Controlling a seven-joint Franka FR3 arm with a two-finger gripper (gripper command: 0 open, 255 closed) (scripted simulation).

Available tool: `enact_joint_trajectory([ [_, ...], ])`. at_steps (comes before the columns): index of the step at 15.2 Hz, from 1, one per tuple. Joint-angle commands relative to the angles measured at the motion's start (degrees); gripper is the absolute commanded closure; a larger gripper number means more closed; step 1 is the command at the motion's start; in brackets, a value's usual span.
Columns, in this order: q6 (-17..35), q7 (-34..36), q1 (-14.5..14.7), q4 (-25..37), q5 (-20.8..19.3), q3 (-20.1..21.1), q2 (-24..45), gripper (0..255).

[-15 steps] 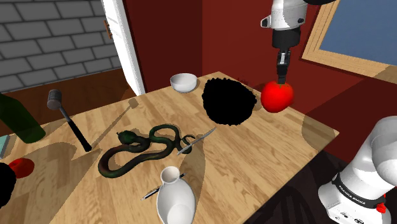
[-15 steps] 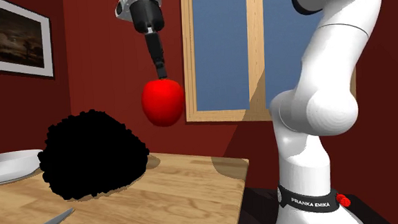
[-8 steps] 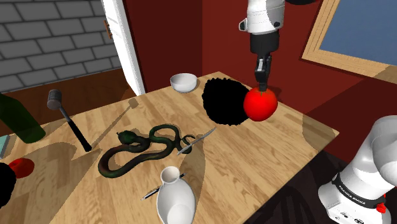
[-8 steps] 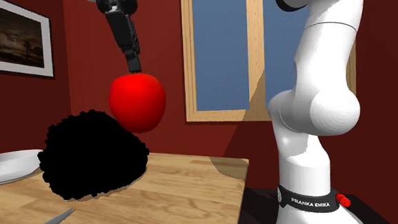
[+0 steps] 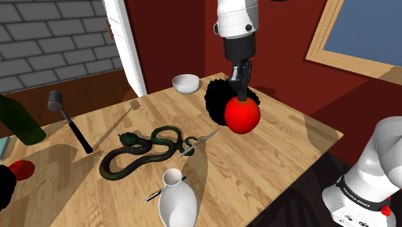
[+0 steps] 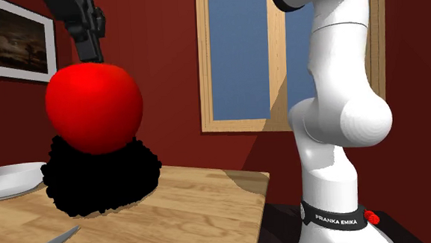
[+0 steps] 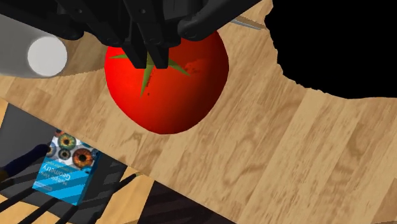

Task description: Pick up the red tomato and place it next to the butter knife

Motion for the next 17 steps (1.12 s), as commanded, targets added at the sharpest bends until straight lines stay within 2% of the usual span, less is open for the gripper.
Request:
enact_joint_trajectory([
  [1, -0.07, 3.05, 1.06, 3.54, -0.32, 1.72, 3.53, 255],
  [8, -2.92, 12.67, 6.16, 19.43, -3.79, 6.26, 17.29, 255],
  [17, 4.66, 11.94, 5.6, 10.15, -3.15, 5.95, 15.46, 255],
])
